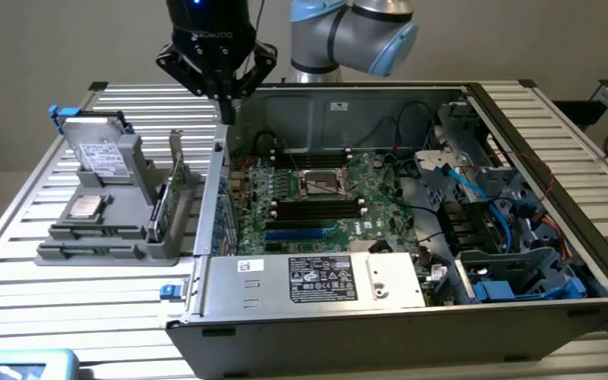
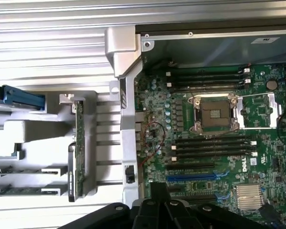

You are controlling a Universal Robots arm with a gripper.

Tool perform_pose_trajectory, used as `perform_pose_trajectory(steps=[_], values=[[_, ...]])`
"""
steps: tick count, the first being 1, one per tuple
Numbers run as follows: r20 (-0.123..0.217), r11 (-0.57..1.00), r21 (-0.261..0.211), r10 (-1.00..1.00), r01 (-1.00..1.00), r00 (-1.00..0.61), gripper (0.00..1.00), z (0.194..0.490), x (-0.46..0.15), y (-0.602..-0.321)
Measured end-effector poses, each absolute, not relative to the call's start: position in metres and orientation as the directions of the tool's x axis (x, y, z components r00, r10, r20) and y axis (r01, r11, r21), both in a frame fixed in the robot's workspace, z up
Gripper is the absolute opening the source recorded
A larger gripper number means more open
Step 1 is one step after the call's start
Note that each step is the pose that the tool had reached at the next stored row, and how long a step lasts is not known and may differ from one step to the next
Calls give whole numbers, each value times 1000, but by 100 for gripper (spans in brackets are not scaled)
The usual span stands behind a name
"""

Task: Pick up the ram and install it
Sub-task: 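Reach for the ram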

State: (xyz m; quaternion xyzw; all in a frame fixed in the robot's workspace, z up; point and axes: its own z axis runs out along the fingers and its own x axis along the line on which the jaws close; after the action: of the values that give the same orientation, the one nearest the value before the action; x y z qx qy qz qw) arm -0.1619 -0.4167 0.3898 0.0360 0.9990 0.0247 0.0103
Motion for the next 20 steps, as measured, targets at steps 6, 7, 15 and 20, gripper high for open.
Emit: perform_pose_trajectory(steps=[6, 7, 15, 20], values=[[-17, 996, 50, 72, 71, -997, 11, 387, -186, -420], [-17, 996, 50, 72, 71, -997, 11, 386, -191, -420], [-14, 996, 50, 72, 72, -997, 11, 381, -221, -422], [-11, 996, 48, 72, 72, -997, 11, 374, -234, -425]])
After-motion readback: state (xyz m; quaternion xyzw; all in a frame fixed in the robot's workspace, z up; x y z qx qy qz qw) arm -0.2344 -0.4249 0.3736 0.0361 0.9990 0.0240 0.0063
